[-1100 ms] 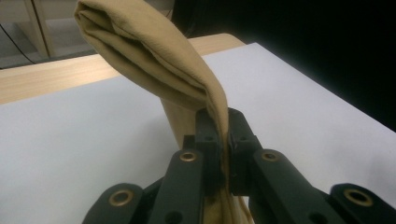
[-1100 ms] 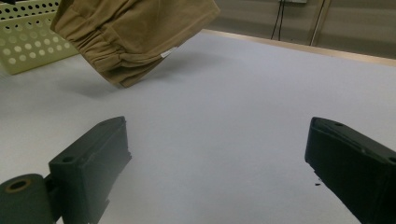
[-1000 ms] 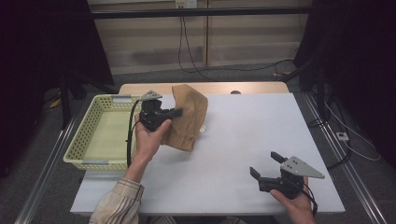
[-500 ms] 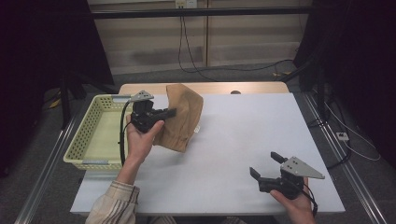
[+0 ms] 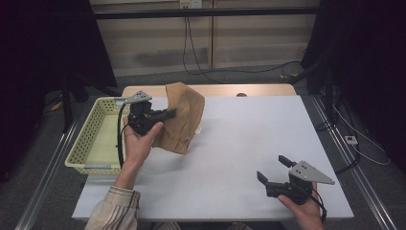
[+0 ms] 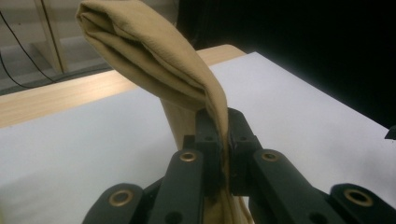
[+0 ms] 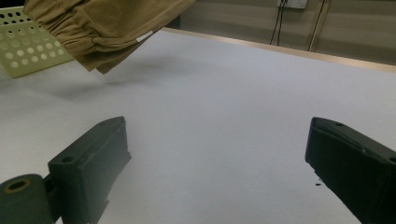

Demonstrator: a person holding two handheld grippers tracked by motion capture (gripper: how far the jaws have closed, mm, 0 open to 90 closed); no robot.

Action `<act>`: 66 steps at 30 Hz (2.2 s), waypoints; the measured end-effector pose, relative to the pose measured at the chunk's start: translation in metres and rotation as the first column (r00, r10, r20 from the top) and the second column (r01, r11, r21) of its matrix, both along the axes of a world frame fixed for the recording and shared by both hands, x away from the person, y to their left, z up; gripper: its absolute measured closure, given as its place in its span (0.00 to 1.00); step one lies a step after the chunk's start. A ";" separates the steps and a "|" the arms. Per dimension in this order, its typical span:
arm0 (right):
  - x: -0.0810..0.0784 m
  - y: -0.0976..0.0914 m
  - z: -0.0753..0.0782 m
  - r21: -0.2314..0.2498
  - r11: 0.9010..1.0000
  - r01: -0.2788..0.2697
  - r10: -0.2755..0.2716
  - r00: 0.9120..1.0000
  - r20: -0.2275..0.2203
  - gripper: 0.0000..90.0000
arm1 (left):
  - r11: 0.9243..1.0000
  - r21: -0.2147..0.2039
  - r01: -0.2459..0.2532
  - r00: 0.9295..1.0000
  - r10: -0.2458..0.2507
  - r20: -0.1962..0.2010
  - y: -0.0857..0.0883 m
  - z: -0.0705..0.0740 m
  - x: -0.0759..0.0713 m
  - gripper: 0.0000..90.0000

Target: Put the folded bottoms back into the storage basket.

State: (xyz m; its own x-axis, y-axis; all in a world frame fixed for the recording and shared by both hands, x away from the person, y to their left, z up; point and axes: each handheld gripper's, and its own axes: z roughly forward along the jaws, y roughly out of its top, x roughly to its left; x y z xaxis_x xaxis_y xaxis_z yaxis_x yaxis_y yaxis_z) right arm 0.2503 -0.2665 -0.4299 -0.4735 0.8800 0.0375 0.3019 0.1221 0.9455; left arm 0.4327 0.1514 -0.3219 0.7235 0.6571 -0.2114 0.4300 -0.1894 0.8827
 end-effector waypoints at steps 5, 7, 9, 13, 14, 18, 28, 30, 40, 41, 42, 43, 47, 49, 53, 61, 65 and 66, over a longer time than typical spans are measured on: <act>0.000 0.000 0.000 0.003 1.000 0.001 -0.001 1.000 0.001 0.07 | 1.000 -0.002 0.002 1.000 -0.002 0.018 0.005 0.007 -0.003 0.96; 0.000 0.000 0.000 0.000 1.000 0.000 0.000 1.000 0.001 0.07 | 1.000 -0.003 0.004 1.000 -0.004 0.023 0.007 0.009 -0.004 0.96; 0.000 0.000 0.000 0.000 1.000 0.000 0.000 1.000 0.001 0.07 | 1.000 -0.002 0.006 1.000 -0.006 0.028 0.008 0.011 -0.005 0.96; 0.000 0.000 0.000 0.002 1.000 0.000 0.000 1.000 0.002 0.07 | 1.000 0.000 0.007 0.999 -0.007 0.038 0.013 0.018 -0.007 0.96; 0.000 0.000 0.000 0.002 1.000 0.000 0.000 1.000 0.002 0.07 | 1.000 0.000 0.007 0.999 -0.007 0.038 0.013 0.018 -0.007 0.96; 0.000 0.000 0.000 0.002 1.000 0.001 -0.001 1.000 0.001 0.07 | 1.000 0.000 0.004 0.999 -0.004 0.050 0.018 0.022 -0.009 0.96; 0.000 0.000 0.000 0.003 1.000 0.000 0.000 1.000 0.002 0.07 | 1.000 0.002 -0.014 0.997 0.014 0.074 0.031 0.032 -0.015 0.96; 0.000 0.000 0.000 0.003 1.000 -0.002 0.002 1.000 0.002 0.07 | 1.000 0.003 -0.014 0.997 0.014 0.079 0.034 0.035 -0.016 0.96; 0.000 0.000 0.000 0.003 1.000 -0.002 0.002 1.000 0.002 0.07 | 0.999 0.004 -0.033 0.994 0.032 0.102 0.046 0.043 -0.020 0.96; 0.000 0.000 0.000 0.003 1.000 -0.002 0.002 1.000 0.002 0.07 | 0.999 0.003 -0.033 0.994 0.032 0.102 0.048 0.044 -0.021 0.96; 0.000 0.000 0.000 0.003 1.000 -0.002 0.002 1.000 0.002 0.07 | 0.999 0.002 -0.034 0.994 0.034 0.104 0.048 0.044 -0.021 0.96; 0.000 0.000 0.000 0.003 1.000 -0.002 0.002 1.000 0.002 0.07 | 0.999 0.003 -0.037 0.993 0.036 0.108 0.051 0.046 -0.022 0.96; 0.000 0.000 0.000 0.003 1.000 -0.003 0.003 1.000 0.003 0.07 | 0.999 0.002 -0.043 0.993 0.042 0.114 0.054 0.048 -0.023 0.96; 0.000 0.000 0.001 0.004 1.000 -0.002 0.002 1.000 0.003 0.07 | 0.999 0.007 -0.049 0.992 0.048 0.119 0.058 0.050 -0.024 0.96; 0.000 -0.001 0.001 0.001 1.000 -0.005 0.005 1.000 0.007 0.07 | 0.999 0.009 -0.051 0.991 0.050 0.120 0.061 0.052 -0.025 0.96; 0.000 0.000 0.001 0.001 1.000 -0.005 0.005 1.000 0.005 0.07 | 0.998 0.006 -0.069 0.989 0.067 0.134 0.071 0.056 -0.028 0.96; 0.000 0.000 0.001 0.002 1.000 -0.006 0.006 1.000 0.005 0.07 | 0.997 0.009 -0.078 0.988 0.076 0.137 0.077 0.058 -0.029 0.96; 0.000 0.000 0.001 0.002 1.000 -0.005 0.005 1.000 0.006 0.07 | 0.997 0.003 -0.081 0.987 0.080 0.138 0.078 0.058 -0.029 0.96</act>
